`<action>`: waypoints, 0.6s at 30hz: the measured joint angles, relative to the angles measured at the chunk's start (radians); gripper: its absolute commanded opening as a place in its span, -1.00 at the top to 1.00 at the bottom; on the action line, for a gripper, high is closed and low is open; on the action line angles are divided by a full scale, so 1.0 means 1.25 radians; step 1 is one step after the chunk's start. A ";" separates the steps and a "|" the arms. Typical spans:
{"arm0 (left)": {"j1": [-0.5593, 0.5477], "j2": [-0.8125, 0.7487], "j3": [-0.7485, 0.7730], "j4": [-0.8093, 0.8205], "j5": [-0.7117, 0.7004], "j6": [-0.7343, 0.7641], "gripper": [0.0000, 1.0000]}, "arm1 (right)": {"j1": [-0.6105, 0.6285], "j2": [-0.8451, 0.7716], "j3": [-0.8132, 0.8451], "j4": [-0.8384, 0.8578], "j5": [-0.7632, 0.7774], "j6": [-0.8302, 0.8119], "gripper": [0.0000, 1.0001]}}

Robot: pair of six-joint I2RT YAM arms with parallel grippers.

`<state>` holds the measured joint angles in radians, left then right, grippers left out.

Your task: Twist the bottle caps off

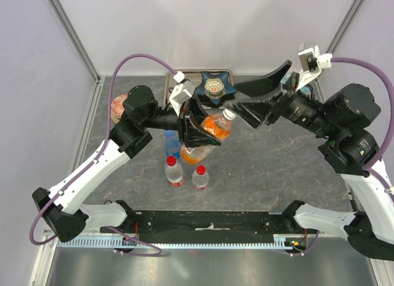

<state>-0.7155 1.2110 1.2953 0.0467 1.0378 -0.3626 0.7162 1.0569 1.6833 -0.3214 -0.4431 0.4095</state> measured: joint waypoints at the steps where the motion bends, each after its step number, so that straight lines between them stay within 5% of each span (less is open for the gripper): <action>1: 0.000 -0.001 0.000 -0.001 -0.016 0.004 -0.06 | 0.000 0.005 0.008 -0.009 0.030 0.002 -0.57; 6: -0.026 -0.024 -0.020 -0.009 -0.167 0.054 -0.05 | 0.000 0.045 0.079 -0.096 0.215 0.054 -0.57; 18: -0.276 -0.054 -0.036 -0.029 -0.831 0.303 -0.05 | 0.000 0.124 0.189 -0.262 0.455 0.146 -0.62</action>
<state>-1.0607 1.1431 1.2499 0.0101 -0.0013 0.0158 0.7162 1.2118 1.9190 -0.6495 0.1261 0.5919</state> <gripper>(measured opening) 0.535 0.809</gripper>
